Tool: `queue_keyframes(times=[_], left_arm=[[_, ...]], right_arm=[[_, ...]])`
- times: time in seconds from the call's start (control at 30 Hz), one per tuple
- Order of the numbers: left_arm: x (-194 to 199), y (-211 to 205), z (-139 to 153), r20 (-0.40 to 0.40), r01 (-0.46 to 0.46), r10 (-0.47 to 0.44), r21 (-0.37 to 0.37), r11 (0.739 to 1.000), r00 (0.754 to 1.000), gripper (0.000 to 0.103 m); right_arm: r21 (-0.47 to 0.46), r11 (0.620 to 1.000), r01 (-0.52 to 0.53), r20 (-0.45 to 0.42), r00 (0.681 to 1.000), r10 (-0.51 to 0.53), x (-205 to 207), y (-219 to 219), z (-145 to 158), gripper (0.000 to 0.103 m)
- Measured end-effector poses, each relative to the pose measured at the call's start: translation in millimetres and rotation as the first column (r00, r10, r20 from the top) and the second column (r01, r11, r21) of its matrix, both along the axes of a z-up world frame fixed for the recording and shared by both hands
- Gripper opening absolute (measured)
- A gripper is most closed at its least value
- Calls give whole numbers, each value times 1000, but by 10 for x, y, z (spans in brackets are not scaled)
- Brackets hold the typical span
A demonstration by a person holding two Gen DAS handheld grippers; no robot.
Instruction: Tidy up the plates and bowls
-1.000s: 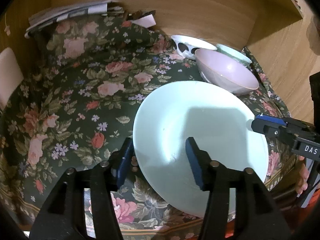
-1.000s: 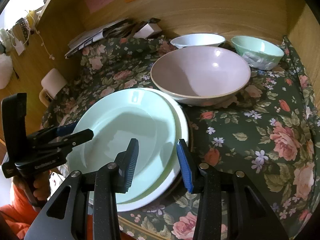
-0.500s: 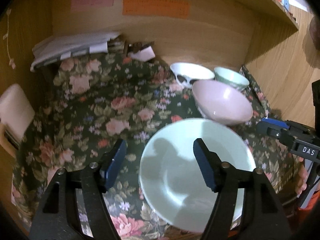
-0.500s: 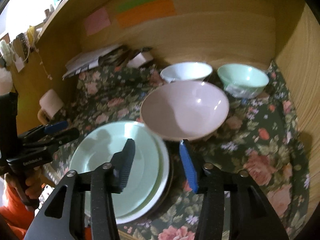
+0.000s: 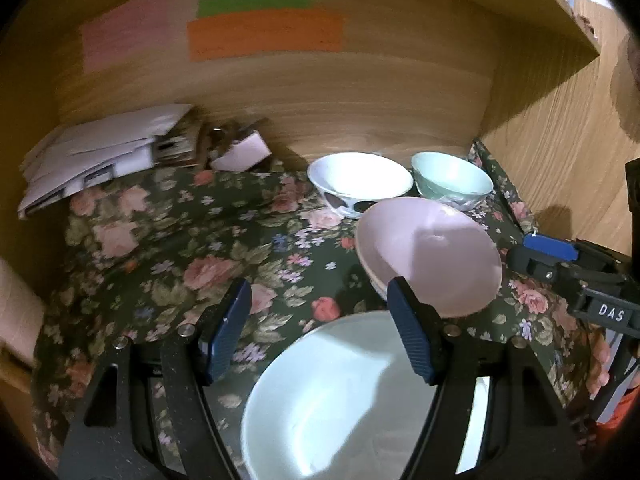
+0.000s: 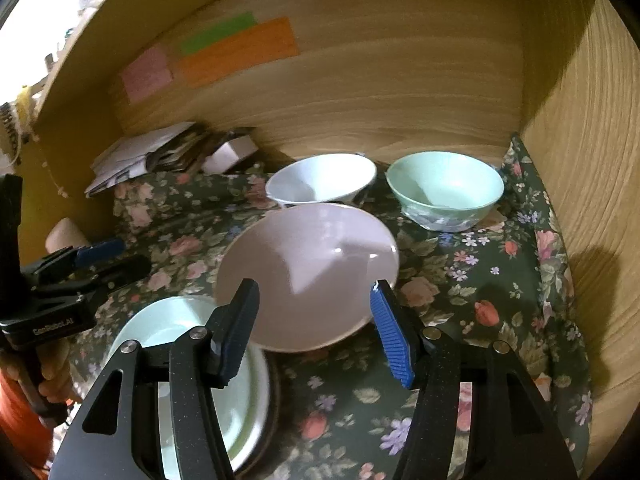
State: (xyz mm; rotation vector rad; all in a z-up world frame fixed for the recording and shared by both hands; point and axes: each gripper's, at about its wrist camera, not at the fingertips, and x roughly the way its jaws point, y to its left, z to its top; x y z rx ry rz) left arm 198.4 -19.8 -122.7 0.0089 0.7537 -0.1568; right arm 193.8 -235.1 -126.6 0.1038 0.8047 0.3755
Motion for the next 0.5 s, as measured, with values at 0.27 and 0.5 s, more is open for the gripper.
queue_keyframes(times=[0.27, 0.5], left_arm=[[435, -205, -159, -60, 28, -27, 25, 999, 998, 70], [731, -333, -381, -157, 59, -55, 16, 998, 986, 70]], right_arm=[[-5, 1000, 23, -44, 999, -23, 258, -112, -162, 54], [1, 999, 37, -105, 994, -36, 470, -172, -381, 54]])
